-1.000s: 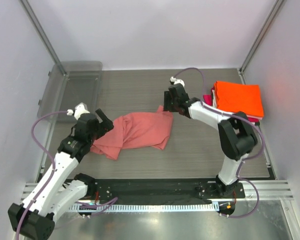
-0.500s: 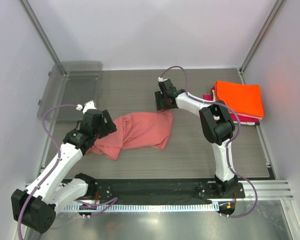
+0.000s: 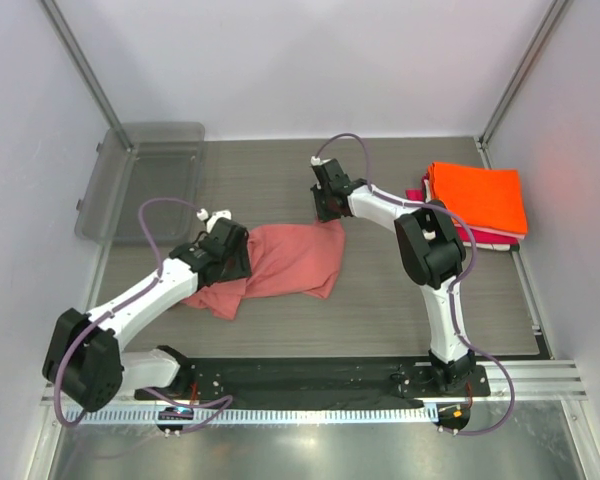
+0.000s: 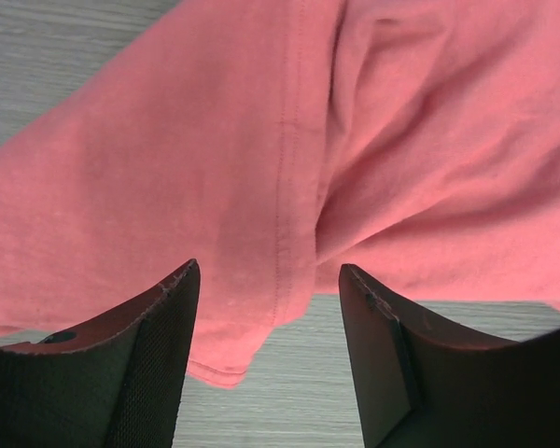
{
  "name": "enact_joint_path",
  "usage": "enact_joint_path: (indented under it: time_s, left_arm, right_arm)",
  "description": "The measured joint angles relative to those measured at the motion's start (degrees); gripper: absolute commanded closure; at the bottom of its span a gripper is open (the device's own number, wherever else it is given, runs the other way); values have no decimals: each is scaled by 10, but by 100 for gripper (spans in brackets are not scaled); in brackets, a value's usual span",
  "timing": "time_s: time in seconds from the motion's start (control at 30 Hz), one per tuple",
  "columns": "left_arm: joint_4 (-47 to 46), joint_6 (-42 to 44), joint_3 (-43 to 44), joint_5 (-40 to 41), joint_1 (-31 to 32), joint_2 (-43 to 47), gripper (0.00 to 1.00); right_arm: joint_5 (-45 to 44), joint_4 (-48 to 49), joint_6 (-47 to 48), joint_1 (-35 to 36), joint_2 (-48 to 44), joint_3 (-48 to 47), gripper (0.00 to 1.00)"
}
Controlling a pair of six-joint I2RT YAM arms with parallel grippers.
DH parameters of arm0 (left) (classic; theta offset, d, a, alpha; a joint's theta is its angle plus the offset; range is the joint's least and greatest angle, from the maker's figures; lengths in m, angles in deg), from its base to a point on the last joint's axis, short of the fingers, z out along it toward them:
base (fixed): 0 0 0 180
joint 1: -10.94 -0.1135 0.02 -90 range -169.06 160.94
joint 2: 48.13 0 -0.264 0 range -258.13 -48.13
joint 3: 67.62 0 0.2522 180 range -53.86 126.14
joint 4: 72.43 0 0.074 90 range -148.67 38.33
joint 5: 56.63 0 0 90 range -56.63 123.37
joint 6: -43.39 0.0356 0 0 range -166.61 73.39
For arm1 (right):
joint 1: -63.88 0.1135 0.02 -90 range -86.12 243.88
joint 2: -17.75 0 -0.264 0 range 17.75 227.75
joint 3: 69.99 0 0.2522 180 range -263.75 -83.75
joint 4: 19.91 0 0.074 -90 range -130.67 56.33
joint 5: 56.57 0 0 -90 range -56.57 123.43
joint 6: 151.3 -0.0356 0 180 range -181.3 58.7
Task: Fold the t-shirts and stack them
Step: Flatten the tshirt out
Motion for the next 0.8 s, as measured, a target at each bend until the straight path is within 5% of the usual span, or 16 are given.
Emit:
enact_joint_path:
  time_s: [0.37,0.47,0.8]
  left_arm:
    - [24,16,50,29,63,-107,47]
    - [36,16,54,35,65,-135,63]
    - [57,17,60,38,65,-149,92]
  right_arm:
    - [-1,21,-10,0,-4,15,99]
    - [-2,28,-11,0,-7,19,99]
    - [-5,43,-20,-6,-19,42,99]
